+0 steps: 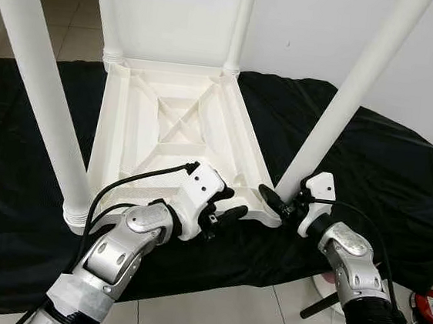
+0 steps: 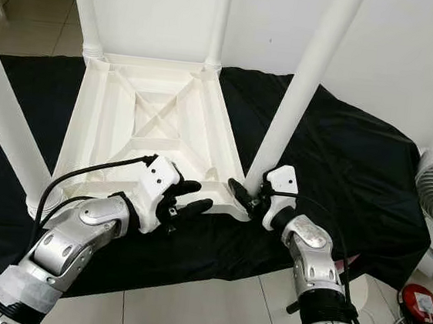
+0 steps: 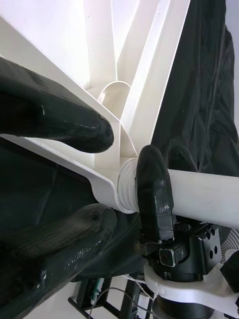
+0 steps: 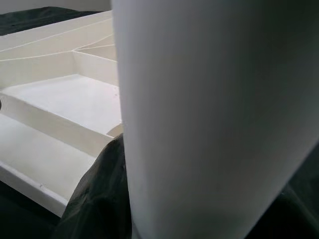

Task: Building children table

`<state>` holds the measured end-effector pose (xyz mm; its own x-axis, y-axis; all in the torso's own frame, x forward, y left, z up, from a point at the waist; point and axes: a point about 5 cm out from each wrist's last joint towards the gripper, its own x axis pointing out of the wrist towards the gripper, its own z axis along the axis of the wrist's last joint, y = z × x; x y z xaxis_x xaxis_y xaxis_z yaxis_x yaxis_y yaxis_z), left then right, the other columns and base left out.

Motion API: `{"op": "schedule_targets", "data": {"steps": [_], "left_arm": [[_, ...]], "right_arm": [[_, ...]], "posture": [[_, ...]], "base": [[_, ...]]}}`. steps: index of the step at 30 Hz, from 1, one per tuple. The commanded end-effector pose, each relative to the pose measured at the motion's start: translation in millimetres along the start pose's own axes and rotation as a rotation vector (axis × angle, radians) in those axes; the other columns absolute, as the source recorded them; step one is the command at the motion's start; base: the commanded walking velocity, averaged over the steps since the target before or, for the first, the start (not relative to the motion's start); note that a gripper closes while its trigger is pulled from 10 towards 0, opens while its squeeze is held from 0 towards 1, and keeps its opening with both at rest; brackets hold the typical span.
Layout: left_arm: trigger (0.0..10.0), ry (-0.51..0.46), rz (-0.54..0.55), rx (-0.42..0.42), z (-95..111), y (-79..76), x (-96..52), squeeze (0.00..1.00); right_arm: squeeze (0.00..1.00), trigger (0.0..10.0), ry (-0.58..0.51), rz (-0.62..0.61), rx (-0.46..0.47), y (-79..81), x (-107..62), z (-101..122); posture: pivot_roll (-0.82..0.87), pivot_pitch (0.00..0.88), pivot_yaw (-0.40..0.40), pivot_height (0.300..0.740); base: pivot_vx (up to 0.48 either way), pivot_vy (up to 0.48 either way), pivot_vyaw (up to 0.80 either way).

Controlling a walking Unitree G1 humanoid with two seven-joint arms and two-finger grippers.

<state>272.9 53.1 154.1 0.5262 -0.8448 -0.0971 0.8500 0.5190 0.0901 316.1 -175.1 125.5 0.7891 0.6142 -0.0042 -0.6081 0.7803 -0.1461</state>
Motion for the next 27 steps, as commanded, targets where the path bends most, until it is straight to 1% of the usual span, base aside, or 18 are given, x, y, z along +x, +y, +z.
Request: {"op": "schedule_targets", "data": {"steps": [1, 2, 3, 6, 9, 10, 13, 15, 17, 18, 19, 20, 21, 22, 24, 25, 26, 27], "left_arm": [[10.0, 0.003, -0.013, 0.0, 0, -3.5, 0.3, 0.0], [10.0, 0.003, -0.014, -0.001, 0, -3.7, 0.2, 0.0], [10.0, 0.003, -0.015, -0.002, 0, -3.7, 0.0, 0.0], [10.0, 0.006, -0.016, -0.003, -1, -3.8, -0.9, 0.0], [10.0, 0.007, -0.015, -0.003, -1, -3.8, -1.2, 0.0], [10.0, 0.015, -0.008, -0.002, -2, -1.6, -1.9, 0.0], [10.0, 0.016, -0.001, -0.003, -2, 0.4, -2.5, 0.0], [10.0, 0.015, 0.007, -0.004, -2, 2.8, -3.4, 0.0], [10.0, 0.015, 0.007, -0.004, -2, 2.8, -3.4, 0.0], [10.0, 0.014, 0.009, -0.004, -2, 3.5, -3.7, 0.0], [10.0, 0.016, 0.006, -0.003, -2, 2.4, -3.7, 0.0], [10.0, 0.016, 0.006, -0.003, -2, 2.4, -3.7, 0.0], [10.0, 0.017, 0.002, -0.004, -3, 0.9, -3.5, 0.0], [10.0, 0.017, 0.002, -0.004, -3, 0.9, -3.5, 0.0], [10.0, 0.016, -0.002, -0.006, -3, -0.6, -2.9, 0.0], [10.0, 0.016, -0.002, -0.006, -3, -0.6, -2.9, 0.0], [10.0, 0.015, 0.0, -0.007, -2, -0.2, -2.6, 0.0], [10.0, 0.015, 0.0, -0.007, -2, -0.2, -2.6, 0.0]], "right_arm": [[0.0, 0.0, 0.039, 0.068, -0.027, 10.4, 1.5, -7], [0.0, 0.0, 0.034, 0.068, -0.023, 11.2, 1.4, -7], [0.0, 10.0, 0.027, 0.065, -0.014, 13.1, 0.9, -7], [0.0, 10.0, -0.006, 0.059, 0.025, 18.9, -0.5, -5], [0.0, 10.0, -0.019, 0.051, 0.041, 20.9, -0.7, -3], [0.0, 10.0, -0.026, -0.004, 0.045, 26.9, -0.3, 0], [0.0, 10.0, -0.024, -0.048, 0.047, 28.1, 0.4, 0], [0.0, 10.0, -0.015, -0.127, 0.041, 28.8, 1.7, 0], [0.0, 10.0, -0.015, -0.127, 0.041, 28.8, 1.7, 0], [0.0, 10.0, -0.01, -0.162, 0.037, 29.0, 2.3, 0], [0.0, 10.0, -0.011, -0.237, 0.061, 32.2, 4.0, 0], [0.0, 10.0, -0.011, -0.237, 0.061, 32.2, 4.0, 0], [0.0, 10.0, -0.009, -0.33, 0.106, 34.3, 5.0, 0], [0.0, 10.0, -0.009, -0.33, 0.106, 34.3, 5.0, 0], [0.0, 10.0, 0.003, -0.51, 0.141, 39.7, 4.8, 0], [0.0, 10.0, 0.003, -0.51, 0.141, 39.7, 4.8, 0], [0.0, 10.0, 0.007, -0.589, 0.142, 42.4, 3.9, 1], [0.0, 10.0, 0.007, -0.589, 0.142, 42.4, 3.9, 1]], "posture": [[0.04, 0.016, -0.077, 0.74], [0.04, 0.018, -0.076, 0.74], [0.03, 0.021, -0.077, 0.74], [0.03, 0.03, -0.079, 0.74], [0.03, 0.032, -0.079, 0.74], [0.03, 0.036, -0.08, 0.74], [0.03, 0.038, -0.082, 0.74], [0.02, 0.042, -0.085, 0.74], [0.02, 0.042, -0.085, 0.74], [0.02, 0.042, -0.085, 0.74], [0.02, 0.046, -0.083, 0.74], [0.02, 0.046, -0.083, 0.74], [0.02, 0.045, -0.083, 0.74], [0.02, 0.045, -0.083, 0.74], [0.02, 0.046, -0.085, 0.74], [0.02, 0.046, -0.085, 0.74], [0.02, 0.047, -0.085, 0.74], [0.02, 0.047, -0.085, 0.74]], "base": [[0.0, 0.0, 0.0], [0.0, 0.0, 0.0], [0.0, 0.0, 0.0], [0.0, 0.0, 0.0], [0.0, 0.0, 0.0], [0.0, 0.0, 0.0], [0.0, 0.0, 0.0], [0.0, 0.0, 0.0], [0.0, 0.0, 0.0], [0.0, 0.0, 0.0], [0.0, 0.0, 0.0], [0.0, 0.0, 0.0], [0.0, 0.0, 0.0], [0.0, 0.0, 0.0], [0.0, 0.0, 0.0], [0.0, 0.0, 0.0], [0.0, 0.0, 0.0], [0.0, 0.0, 0.0]]}}
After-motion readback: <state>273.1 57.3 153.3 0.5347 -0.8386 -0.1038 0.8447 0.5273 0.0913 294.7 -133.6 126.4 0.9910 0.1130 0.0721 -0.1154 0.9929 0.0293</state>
